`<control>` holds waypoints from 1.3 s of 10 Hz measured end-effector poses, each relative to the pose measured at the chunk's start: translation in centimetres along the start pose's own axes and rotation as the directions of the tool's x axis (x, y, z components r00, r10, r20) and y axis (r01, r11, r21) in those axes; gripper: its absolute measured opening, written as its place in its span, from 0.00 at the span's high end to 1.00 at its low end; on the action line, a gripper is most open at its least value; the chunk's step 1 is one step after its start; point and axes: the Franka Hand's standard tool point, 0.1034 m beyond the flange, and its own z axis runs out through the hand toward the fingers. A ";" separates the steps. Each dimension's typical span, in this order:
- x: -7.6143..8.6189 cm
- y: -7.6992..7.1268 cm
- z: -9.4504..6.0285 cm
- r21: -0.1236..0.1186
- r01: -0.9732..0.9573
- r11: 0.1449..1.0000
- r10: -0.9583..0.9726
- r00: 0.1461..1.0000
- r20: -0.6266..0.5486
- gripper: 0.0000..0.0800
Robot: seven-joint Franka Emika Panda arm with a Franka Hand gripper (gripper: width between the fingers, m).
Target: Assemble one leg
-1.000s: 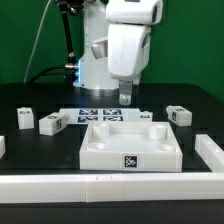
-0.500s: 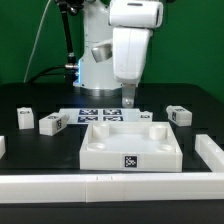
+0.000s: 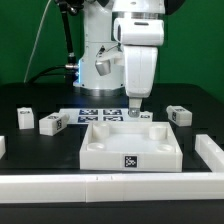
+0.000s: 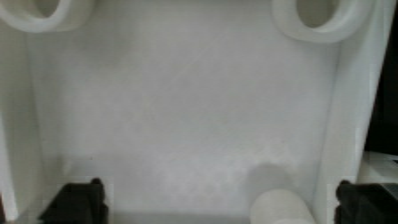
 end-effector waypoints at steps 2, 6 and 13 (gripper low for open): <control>0.0 0.0 0.0 0.001 0.000 1.000 0.000 1.000 0.000 0.19; 0.6 -4.3 2.8 0.018 0.006 1.000 -0.005 1.000 -0.023 0.19; -0.4 -6.2 6.2 0.035 -0.026 0.999 0.028 0.999 -0.043 0.19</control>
Offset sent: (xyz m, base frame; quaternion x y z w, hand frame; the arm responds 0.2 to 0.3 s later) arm -0.0391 0.0094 -0.0224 0.0041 0.0374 0.0072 0.9993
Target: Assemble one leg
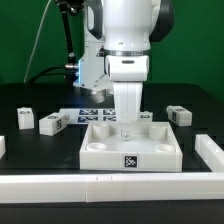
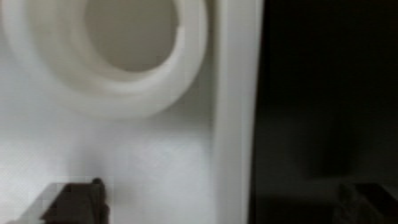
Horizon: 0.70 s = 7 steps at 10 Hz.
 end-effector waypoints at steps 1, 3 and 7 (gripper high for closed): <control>0.0 0.0 0.0 0.000 0.000 1.000 0.000 1.000 0.000 0.33; 0.0 0.0 0.0 0.000 0.000 1.000 0.000 1.000 0.000 0.50; 0.0 0.0 0.0 0.001 0.000 1.000 0.000 1.000 0.000 0.93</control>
Offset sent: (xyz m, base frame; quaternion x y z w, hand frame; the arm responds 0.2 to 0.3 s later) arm 0.0000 0.0000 0.0000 0.0000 0.0000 0.0000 1.0000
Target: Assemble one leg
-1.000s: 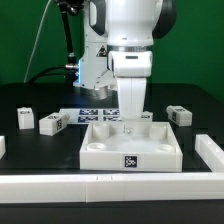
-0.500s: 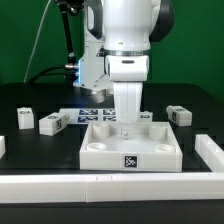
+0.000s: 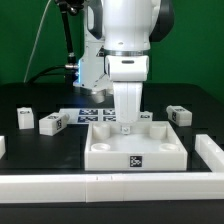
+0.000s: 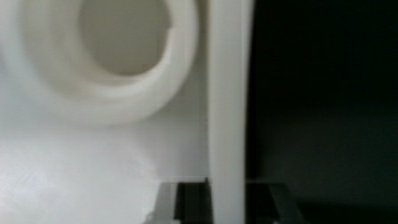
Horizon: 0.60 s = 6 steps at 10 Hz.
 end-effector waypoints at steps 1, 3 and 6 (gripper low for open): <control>0.0 0.0 0.0 0.000 0.000 1.000 0.000 1.000 0.000 0.93; 0.0 0.0 0.0 0.000 0.000 1.000 0.000 1.000 0.000 0.93; 0.0 0.0 0.0 0.000 0.000 1.000 0.000 1.000 0.000 0.93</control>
Offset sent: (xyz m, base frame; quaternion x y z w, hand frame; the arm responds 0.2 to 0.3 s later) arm 0.0000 0.0000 0.0000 0.0000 0.0000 0.0000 1.0000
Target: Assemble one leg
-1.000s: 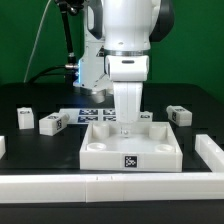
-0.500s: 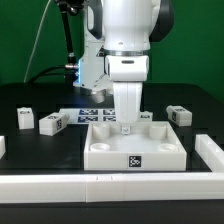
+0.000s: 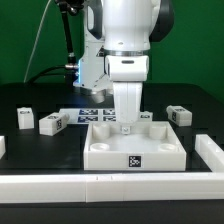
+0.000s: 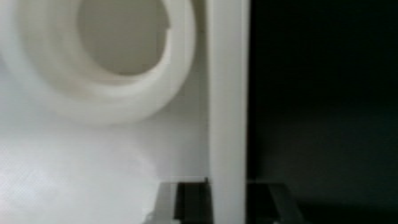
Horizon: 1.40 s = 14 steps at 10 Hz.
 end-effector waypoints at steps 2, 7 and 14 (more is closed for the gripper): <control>0.3 0.8 -0.2 0.016 0.061 0.998 -0.062 0.998 0.014 0.93; 1.9 4.6 -0.1 -0.008 0.073 0.997 -0.073 0.997 0.010 0.93; 3.8 6.4 -0.1 -0.012 0.044 0.999 -0.044 0.999 0.008 0.93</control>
Offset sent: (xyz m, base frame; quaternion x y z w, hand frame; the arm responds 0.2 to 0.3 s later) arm 0.0261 0.0184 -0.0068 -0.0026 0.0042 -0.0235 0.9997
